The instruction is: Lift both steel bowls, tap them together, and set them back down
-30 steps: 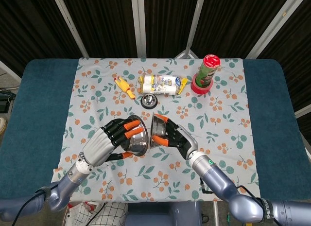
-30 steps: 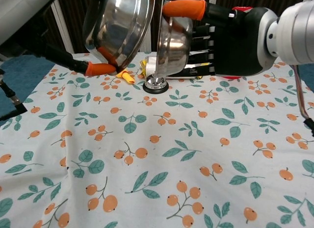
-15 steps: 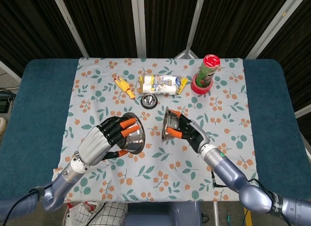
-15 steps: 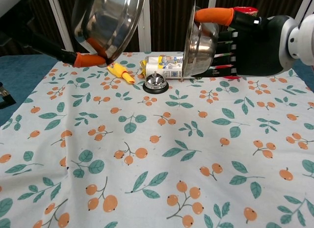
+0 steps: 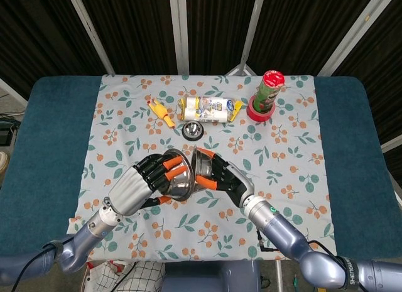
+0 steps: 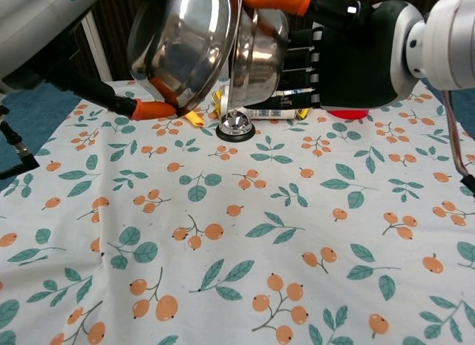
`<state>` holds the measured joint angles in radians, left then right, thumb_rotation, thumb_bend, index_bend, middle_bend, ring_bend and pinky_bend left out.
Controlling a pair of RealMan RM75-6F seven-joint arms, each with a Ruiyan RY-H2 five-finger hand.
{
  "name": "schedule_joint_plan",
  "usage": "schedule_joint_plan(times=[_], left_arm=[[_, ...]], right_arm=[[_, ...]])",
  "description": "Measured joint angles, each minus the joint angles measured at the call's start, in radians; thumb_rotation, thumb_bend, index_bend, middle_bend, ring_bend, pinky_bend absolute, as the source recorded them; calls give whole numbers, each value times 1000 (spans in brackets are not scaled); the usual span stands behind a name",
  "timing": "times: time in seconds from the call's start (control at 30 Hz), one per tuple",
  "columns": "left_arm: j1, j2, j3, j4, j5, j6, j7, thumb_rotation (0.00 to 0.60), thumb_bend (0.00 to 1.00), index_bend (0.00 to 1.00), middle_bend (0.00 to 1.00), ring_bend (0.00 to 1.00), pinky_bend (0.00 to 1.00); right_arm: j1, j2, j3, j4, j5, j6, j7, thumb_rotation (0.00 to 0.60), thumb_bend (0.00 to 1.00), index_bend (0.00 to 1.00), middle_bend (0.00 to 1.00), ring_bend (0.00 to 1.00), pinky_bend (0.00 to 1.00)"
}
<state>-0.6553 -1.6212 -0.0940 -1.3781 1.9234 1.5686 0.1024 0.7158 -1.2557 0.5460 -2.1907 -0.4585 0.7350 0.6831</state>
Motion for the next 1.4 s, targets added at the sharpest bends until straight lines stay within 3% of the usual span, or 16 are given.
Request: schedule_joint_plan(times=[0.4, 1.17, 1.4], left_arm=[[-10, -19, -10, -3, -5, -8, 25, 600, 624, 636, 740, 573, 756], [14, 73, 3, -109, 19, 16, 49, 600, 629, 638, 744, 576, 757], [27, 107, 9, -156, -3, -1, 52, 600, 629, 639, 744, 576, 757]], right_arm=[[74, -57, -8, -80, 75, 150, -85, 600, 358, 1000, 816, 879, 1000], [-67, 77, 26, 54, 3, -33, 15, 600, 358, 1000, 816, 879, 1000], [-79, 96, 0, 96, -52, -20, -35, 600, 357, 1000, 816, 879, 1000]])
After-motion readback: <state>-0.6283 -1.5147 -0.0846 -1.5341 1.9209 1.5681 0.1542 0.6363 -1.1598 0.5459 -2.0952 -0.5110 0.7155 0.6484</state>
